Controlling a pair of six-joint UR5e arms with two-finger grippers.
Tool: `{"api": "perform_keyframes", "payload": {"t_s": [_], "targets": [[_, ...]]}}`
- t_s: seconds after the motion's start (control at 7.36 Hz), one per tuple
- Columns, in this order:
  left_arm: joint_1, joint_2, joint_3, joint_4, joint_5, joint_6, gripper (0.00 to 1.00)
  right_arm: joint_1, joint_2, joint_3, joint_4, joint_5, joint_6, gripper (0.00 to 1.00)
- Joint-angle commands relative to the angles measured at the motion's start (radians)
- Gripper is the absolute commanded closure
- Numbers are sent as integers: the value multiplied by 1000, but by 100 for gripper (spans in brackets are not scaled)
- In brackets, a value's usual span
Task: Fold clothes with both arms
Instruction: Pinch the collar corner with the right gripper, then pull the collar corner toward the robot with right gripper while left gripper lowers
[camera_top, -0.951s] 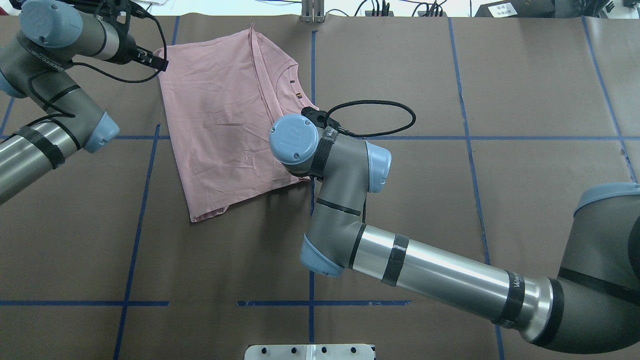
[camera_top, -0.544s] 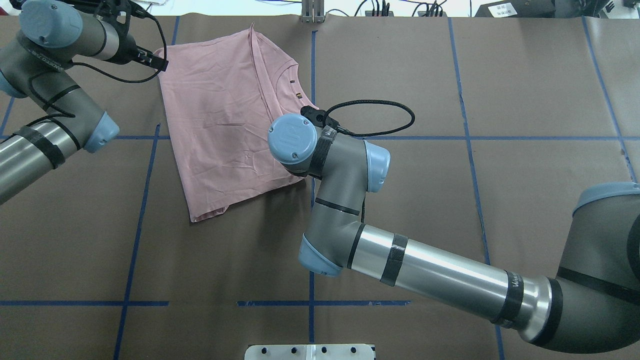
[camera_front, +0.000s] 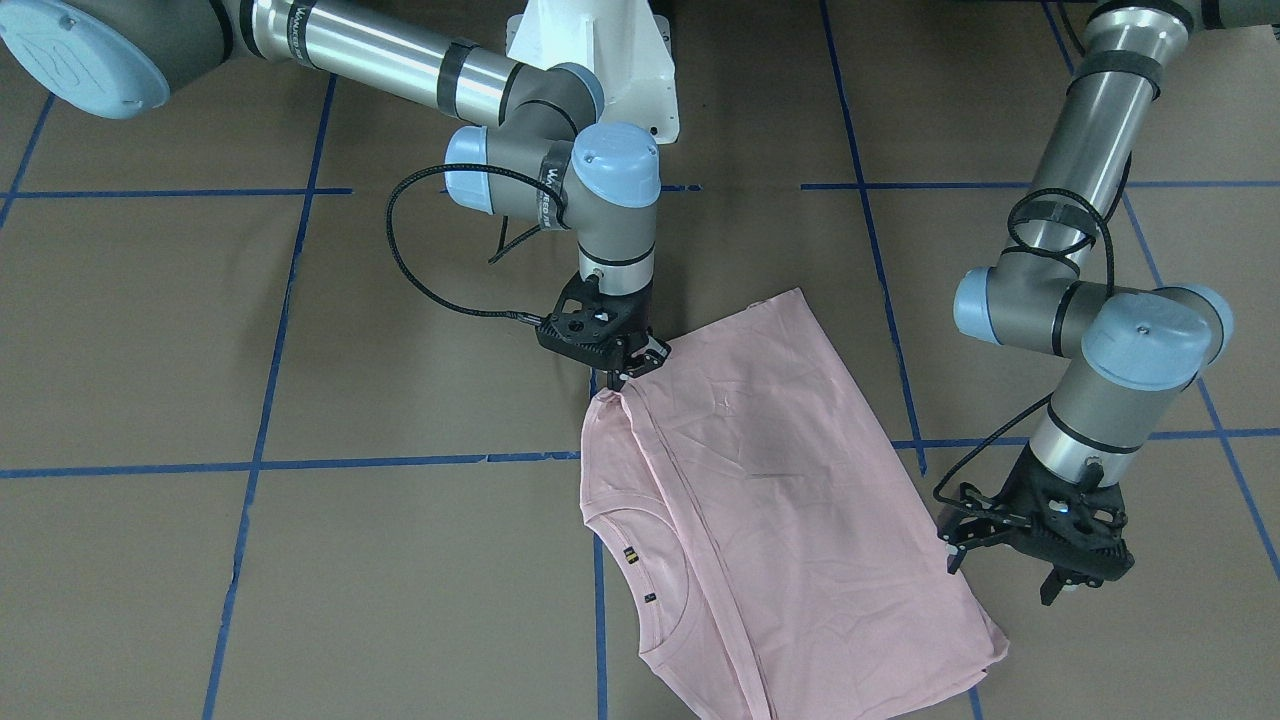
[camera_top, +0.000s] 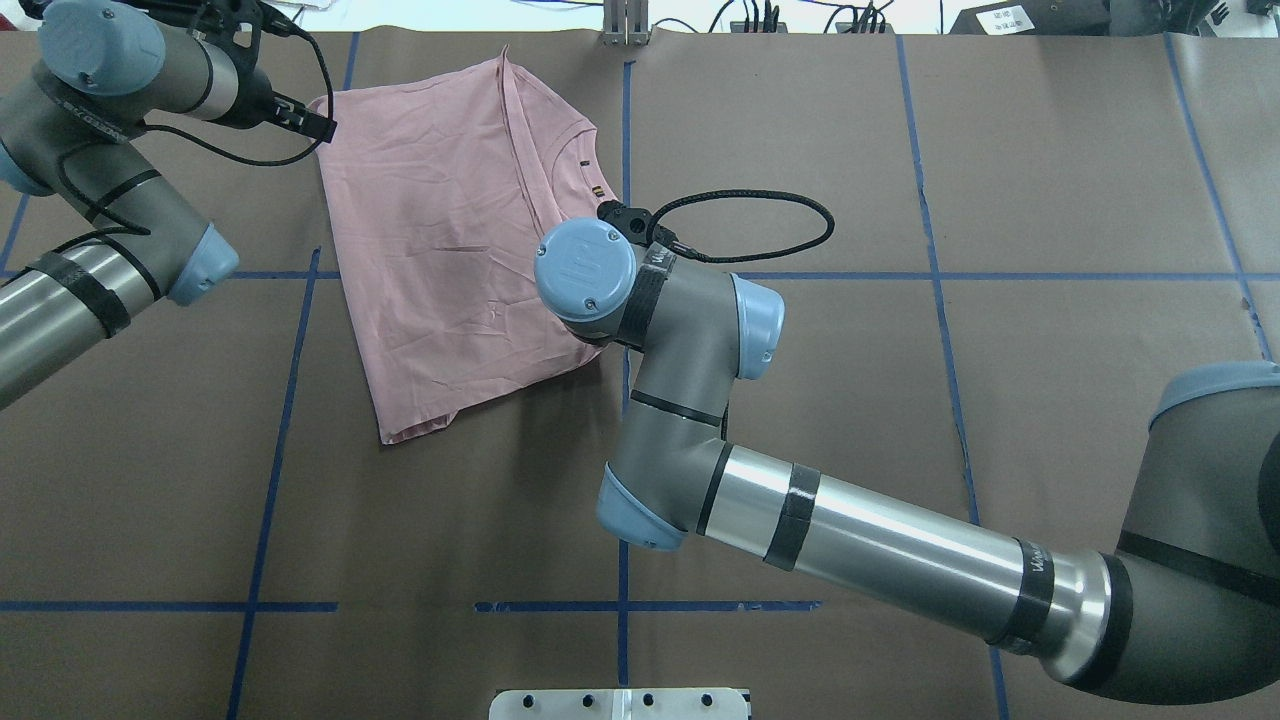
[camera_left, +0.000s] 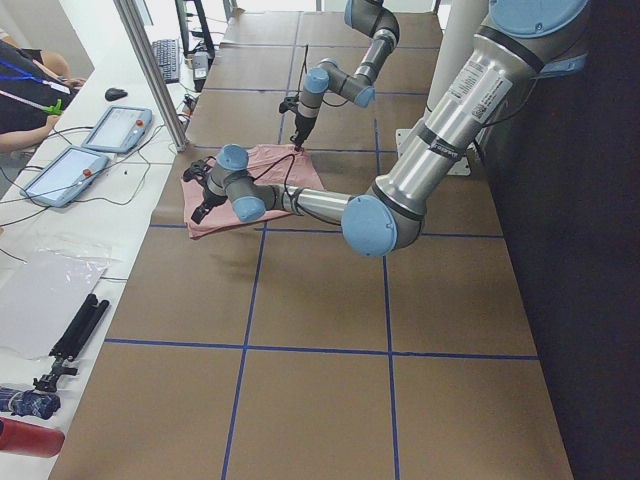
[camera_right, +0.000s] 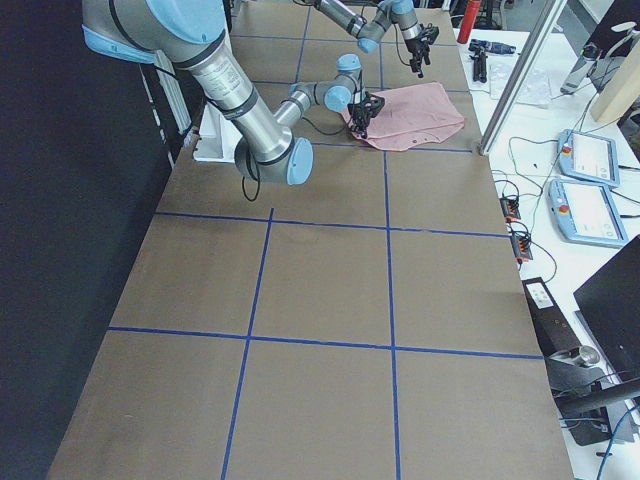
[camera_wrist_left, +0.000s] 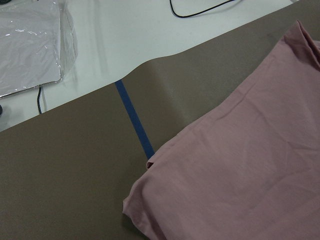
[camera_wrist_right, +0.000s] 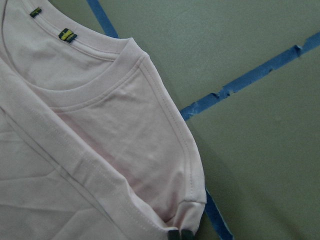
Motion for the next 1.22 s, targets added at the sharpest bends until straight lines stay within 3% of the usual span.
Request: {"api": "perform_keyframes", "payload": {"t_s": [0.0,0.14,0.27,0.54,0.68,0.82,0.95,1.09], "targets": [[3,0,-8,3,-1,-2,0,2,-156,238,-69,-1,-1,100],[5,0,-9,4,-1,0,0,-32,-256,387,-120,-30,2,100],[5,0,-24,9,-1,-2,0,-104,-340,519,-169,-118,10,100],[20,0,-47,15,-2,-40,0,-244,-448,684,-245,-238,98,100],[35,0,-76,17,-5,-72,0,-305,-450,695,-284,-292,142,100],[46,0,-115,36,-68,-168,0,-329,-446,695,-287,-312,163,100],[61,30,-218,90,-93,-292,0,-332,-442,694,-289,-312,163,100],[130,120,-409,156,-93,-375,0,-332,-444,694,-289,-312,163,100]]}}
